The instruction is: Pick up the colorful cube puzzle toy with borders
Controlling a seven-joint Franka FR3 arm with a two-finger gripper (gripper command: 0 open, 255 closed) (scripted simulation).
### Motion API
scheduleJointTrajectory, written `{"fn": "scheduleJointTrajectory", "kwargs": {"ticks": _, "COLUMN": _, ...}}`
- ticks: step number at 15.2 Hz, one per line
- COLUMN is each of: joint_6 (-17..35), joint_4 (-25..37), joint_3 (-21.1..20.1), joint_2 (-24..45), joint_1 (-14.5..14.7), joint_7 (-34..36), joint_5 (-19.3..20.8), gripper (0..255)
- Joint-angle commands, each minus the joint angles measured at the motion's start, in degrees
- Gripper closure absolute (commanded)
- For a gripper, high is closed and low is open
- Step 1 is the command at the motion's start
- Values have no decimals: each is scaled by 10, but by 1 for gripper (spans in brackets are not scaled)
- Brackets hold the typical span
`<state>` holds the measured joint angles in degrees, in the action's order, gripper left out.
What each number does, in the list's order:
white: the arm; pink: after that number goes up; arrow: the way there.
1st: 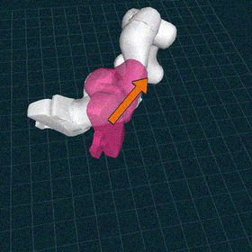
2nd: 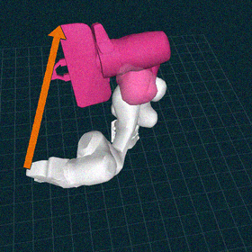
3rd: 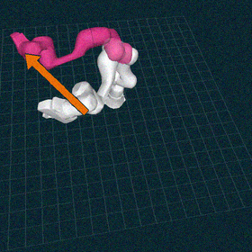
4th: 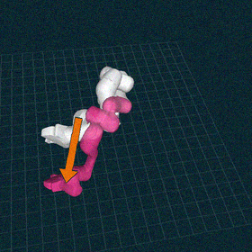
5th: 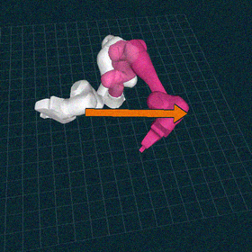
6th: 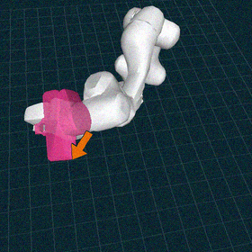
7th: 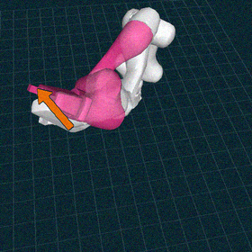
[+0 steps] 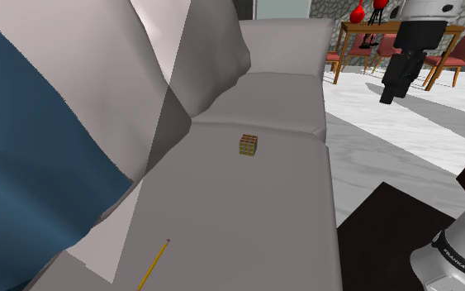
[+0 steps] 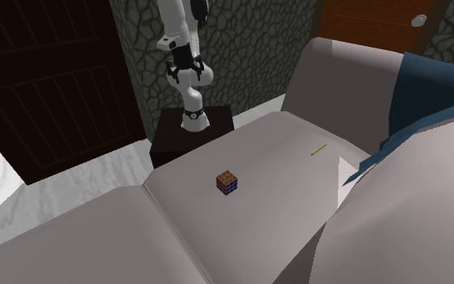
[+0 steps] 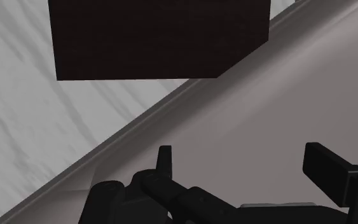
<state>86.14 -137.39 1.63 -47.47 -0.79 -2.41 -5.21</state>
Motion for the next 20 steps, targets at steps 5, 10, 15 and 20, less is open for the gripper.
{"fn": "scheduleJointTrajectory", "kwargs": {"ticks": 5, "joint_6": 68, "joint_4": 8, "joint_3": -14, "joint_2": 77, "joint_1": 12, "joint_7": -10, "joint_5": 0, "gripper": 0}}
{"fn": "scheduleJointTrajectory", "kwargs": {"ticks": 10, "joint_6": 143, "joint_4": 36, "joint_3": -30, "joint_2": 181, "joint_1": 25, "joint_7": -20, "joint_5": 4, "gripper": 0}}
{"fn": "scheduleJointTrajectory", "kwargs": {"ticks": 15, "joint_6": 204, "joint_4": 82, "joint_3": -47, "joint_2": 290, "joint_1": 35, "joint_7": -26, "joint_5": 13, "gripper": 0}}
{"fn": "scheduleJointTrajectory", "kwargs": {"ticks": 20, "joint_6": 249, "joint_4": 146, "joint_3": -63, "joint_2": 400, "joint_1": 44, "joint_7": -27, "joint_5": 29, "gripper": 0}}
